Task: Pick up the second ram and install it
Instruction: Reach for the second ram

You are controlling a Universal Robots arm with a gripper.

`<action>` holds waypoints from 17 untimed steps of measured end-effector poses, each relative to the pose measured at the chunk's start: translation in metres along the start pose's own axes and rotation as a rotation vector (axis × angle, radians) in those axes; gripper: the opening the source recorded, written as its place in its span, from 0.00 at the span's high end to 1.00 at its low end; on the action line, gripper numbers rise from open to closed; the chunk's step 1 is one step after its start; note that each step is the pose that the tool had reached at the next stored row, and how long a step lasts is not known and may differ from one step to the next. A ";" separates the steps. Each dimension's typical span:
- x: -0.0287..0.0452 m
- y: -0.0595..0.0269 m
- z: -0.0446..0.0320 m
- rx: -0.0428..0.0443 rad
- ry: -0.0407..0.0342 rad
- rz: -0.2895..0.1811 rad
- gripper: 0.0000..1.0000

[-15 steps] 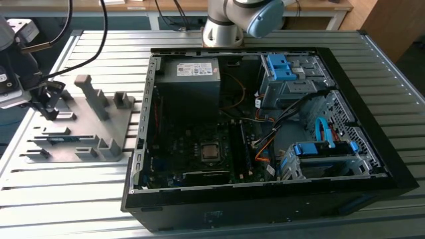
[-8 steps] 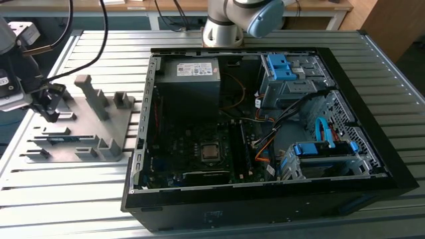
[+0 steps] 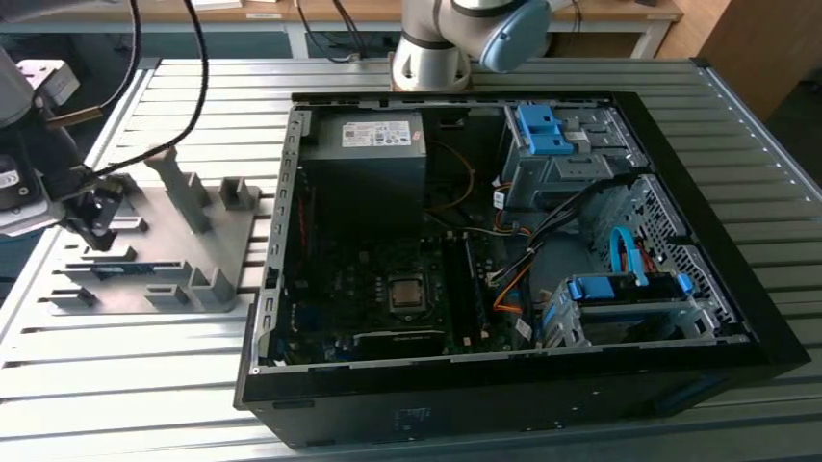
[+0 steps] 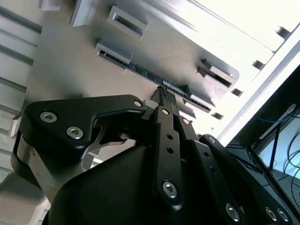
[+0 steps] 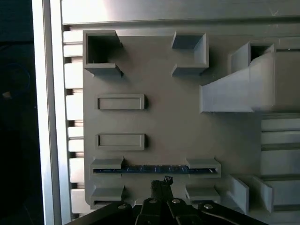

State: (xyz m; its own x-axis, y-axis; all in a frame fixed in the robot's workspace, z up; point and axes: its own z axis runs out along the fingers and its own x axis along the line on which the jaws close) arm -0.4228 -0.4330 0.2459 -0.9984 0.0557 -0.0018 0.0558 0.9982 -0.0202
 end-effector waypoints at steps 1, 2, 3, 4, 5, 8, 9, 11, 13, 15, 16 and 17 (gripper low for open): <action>-0.0001 -0.0011 0.0015 -0.0012 0.0001 0.000 0.90; -0.0001 -0.0020 0.0029 -0.0051 0.0003 0.000 0.90; -0.0002 -0.0030 0.0039 -0.0106 0.0007 0.000 0.90; -0.0002 -0.0040 0.0050 -0.0162 0.0009 0.000 0.90; -0.0003 -0.0051 0.0061 -0.0216 0.0012 0.000 0.90; -0.0005 -0.0074 0.0107 -0.0286 0.0014 0.000 0.90; -0.0004 -0.0074 0.0123 -0.0292 0.0014 0.000 0.90; -0.0003 -0.0075 0.0135 -0.0292 0.0018 0.000 0.90; -0.0004 -0.0075 0.0136 -0.0292 0.0017 0.000 0.90; -0.0004 -0.0075 0.0137 -0.0292 0.0017 0.000 0.90; -0.0004 -0.0075 0.0137 -0.0293 0.0017 0.000 0.90; -0.0004 -0.0075 0.0137 -0.0292 0.0017 0.000 0.90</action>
State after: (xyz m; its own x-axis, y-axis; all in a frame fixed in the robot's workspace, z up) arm -0.4228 -0.4408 0.2323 -0.9984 0.0558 -0.0001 0.0558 0.9984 0.0091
